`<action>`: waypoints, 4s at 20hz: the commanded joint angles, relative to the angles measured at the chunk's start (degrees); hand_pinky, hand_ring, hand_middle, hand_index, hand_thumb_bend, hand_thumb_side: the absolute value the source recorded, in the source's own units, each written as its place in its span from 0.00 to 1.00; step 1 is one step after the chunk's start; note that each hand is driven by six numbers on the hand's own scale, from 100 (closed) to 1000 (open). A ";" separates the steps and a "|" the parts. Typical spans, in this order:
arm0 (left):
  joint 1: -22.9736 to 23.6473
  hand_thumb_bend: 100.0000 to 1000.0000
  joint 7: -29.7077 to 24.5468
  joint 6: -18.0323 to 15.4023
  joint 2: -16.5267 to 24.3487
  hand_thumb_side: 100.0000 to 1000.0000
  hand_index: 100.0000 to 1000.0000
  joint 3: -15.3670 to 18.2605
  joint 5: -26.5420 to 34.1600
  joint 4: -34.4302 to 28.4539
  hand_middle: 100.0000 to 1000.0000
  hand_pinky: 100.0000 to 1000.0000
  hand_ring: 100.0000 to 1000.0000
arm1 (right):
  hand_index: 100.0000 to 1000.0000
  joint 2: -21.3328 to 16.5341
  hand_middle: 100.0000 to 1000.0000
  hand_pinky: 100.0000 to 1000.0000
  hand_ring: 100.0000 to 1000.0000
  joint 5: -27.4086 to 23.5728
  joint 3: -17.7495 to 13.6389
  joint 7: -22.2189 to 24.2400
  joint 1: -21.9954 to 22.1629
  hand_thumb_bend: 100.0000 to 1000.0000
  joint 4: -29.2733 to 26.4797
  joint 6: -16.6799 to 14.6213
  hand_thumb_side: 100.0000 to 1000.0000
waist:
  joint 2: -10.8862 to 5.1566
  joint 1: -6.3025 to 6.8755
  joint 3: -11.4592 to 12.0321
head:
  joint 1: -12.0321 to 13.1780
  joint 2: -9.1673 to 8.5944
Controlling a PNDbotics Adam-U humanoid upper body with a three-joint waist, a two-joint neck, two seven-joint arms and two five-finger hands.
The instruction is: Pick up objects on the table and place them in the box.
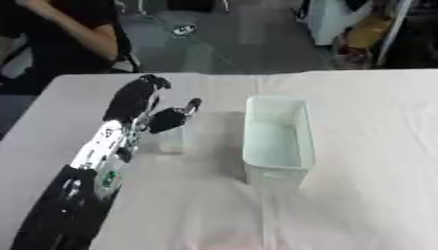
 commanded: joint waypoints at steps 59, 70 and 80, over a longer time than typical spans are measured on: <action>-11.48 0.72 -1.97 -0.67 -3.00 0.89 0.80 -0.68 -9.74 27.99 0.73 0.72 0.76 | 0.93 -0.92 0.92 0.89 0.91 -0.49 0.08 0.15 -1.41 0.00 -0.89 -0.20 0.60 | -0.09 -0.46 -0.22 | 1.57 -0.59; -13.90 0.57 1.13 -0.64 -4.86 0.69 0.78 -0.67 -8.95 33.79 0.71 0.65 0.71 | 0.93 -0.68 0.92 0.89 0.91 -0.65 0.25 0.36 -1.60 0.00 -0.89 -0.31 0.60 | 0.12 -0.61 -0.39 | 2.40 -0.77; -15.10 0.00 7.38 0.47 -5.26 0.13 0.52 -0.79 -4.53 34.76 0.57 0.20 0.36 | 0.93 -0.61 0.92 0.89 0.91 -0.66 0.16 0.29 -1.80 0.00 -0.89 -0.24 0.60 | 0.17 -0.58 -0.62 | 2.47 -0.57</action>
